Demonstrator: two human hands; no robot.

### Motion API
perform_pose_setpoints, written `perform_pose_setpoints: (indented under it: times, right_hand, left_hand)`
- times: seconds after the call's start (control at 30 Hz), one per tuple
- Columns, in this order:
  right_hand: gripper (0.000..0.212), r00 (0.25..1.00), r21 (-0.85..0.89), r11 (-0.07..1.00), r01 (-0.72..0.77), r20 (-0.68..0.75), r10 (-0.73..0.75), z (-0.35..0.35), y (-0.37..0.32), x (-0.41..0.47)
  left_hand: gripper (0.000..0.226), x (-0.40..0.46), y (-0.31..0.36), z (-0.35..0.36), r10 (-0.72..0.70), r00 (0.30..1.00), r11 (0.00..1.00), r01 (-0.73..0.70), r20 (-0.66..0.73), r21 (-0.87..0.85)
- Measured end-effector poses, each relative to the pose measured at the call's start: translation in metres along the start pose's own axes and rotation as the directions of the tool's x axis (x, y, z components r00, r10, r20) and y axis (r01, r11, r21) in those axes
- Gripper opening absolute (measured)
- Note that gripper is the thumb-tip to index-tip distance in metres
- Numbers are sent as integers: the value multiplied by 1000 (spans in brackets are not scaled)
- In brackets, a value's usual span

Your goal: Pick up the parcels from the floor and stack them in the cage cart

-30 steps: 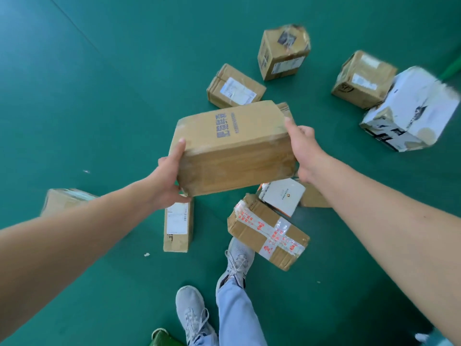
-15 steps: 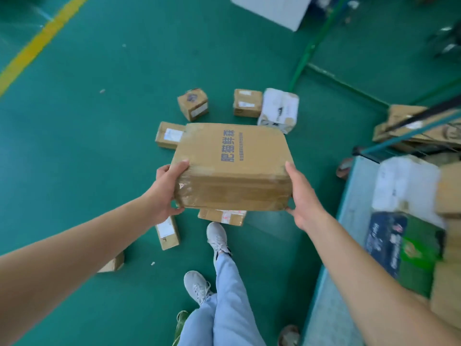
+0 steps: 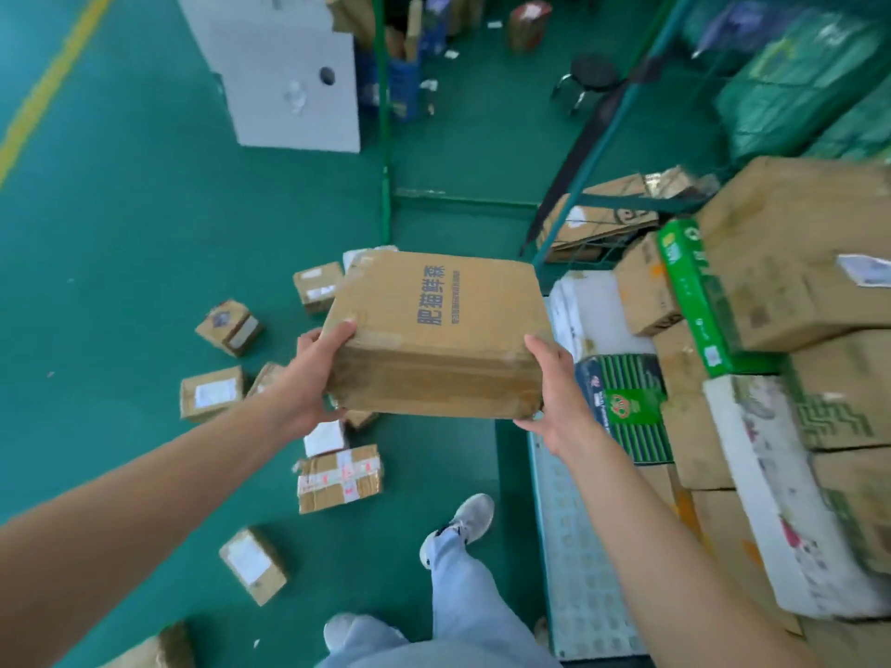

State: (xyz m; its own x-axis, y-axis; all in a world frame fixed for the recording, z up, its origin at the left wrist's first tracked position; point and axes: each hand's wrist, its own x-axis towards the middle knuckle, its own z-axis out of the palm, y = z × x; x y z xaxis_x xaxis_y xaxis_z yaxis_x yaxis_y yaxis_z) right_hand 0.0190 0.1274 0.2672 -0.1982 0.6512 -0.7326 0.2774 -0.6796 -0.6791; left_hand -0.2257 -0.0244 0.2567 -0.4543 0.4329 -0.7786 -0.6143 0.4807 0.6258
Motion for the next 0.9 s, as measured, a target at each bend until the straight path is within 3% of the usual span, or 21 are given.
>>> perform_pose_setpoints:
  times: [0.23,0.37,0.9]
  right_hand:
    - [58,985,149,985,86,-159,-62,-116,-72,15]
    - [69,978,252,963,91,-205,-38,-164,-90,23]
    - [67,854,501,827,254,-518,52,-306,-125,40]
  left_hand:
    - [60,3,55,143,44,987,988,-65,153,140]
    - [57,7,80,214,49,975,966,-101,217,236]
    - [64,31,131,458,-109,838,818,-229,534,527]
